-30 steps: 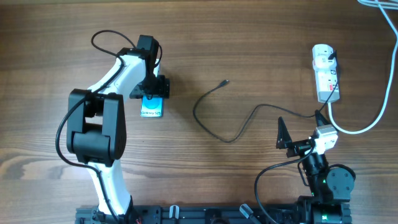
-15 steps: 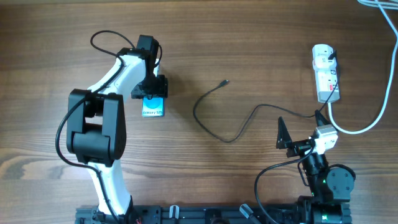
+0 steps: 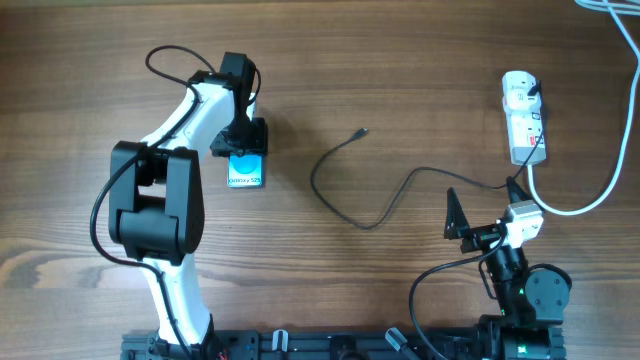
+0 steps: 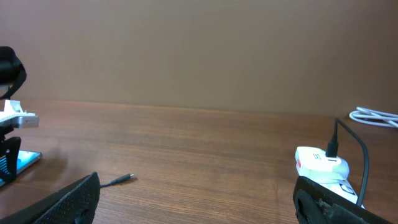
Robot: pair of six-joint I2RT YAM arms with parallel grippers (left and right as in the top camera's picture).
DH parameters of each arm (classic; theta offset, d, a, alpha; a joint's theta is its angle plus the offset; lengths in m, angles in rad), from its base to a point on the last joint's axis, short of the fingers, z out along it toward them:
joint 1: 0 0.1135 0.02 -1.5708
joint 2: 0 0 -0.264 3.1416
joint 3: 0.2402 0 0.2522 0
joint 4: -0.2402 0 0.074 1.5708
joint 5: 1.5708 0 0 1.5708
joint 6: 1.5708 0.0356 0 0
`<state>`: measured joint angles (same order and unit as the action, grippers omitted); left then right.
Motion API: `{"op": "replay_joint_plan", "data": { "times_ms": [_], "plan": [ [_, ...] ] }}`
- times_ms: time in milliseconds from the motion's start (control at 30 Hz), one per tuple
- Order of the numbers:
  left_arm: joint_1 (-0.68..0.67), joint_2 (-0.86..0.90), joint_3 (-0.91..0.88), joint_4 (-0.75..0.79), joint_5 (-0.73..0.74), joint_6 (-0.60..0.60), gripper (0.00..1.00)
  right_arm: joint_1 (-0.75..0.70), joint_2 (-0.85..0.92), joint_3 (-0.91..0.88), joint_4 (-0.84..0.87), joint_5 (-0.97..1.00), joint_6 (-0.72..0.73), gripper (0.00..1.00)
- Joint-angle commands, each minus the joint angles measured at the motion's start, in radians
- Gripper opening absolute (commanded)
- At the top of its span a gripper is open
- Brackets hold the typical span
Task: Plug charger to phone and switch on socket
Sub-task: 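Close the left gripper on the phone's top edge and lift it, then raise the phone upright with the left gripper toward the center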
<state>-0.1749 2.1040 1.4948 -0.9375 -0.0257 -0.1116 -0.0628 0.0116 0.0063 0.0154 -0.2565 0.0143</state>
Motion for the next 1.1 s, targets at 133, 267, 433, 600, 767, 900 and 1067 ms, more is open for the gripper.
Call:
{"op": "replay_joint_plan", "data": {
  "times_ms": [133,267,433,600,767,900,1067],
  "plan": [
    [0.001,-0.055,0.026,-0.003,-0.01,-0.022,0.61,-0.004,-0.008,-0.001,0.005,0.01,0.012,1.0],
    [0.001,-0.083,0.026,-0.003,0.004,-0.032,0.61,-0.004,-0.008,-0.001,0.005,0.01,0.012,1.0],
    [0.001,-0.129,0.026,-0.014,0.045,-0.085,0.61,-0.004,-0.008,-0.001,0.005,0.01,0.012,1.0],
    [0.001,-0.13,0.026,-0.029,0.153,-0.088,0.41,-0.004,-0.008,-0.001,0.005,0.01,0.012,1.0],
    [0.001,-0.13,0.026,-0.029,0.169,-0.106,0.32,-0.004,-0.008,-0.001,0.005,0.01,0.012,1.0],
    [0.001,-0.13,0.026,-0.029,0.192,-0.16,0.13,-0.004,-0.008,-0.001,0.005,0.01,0.012,1.0],
    [0.001,-0.131,0.026,-0.028,0.313,-0.197,0.04,-0.004,-0.008,-0.001,0.005,0.01,0.012,1.0]
  ]
}}
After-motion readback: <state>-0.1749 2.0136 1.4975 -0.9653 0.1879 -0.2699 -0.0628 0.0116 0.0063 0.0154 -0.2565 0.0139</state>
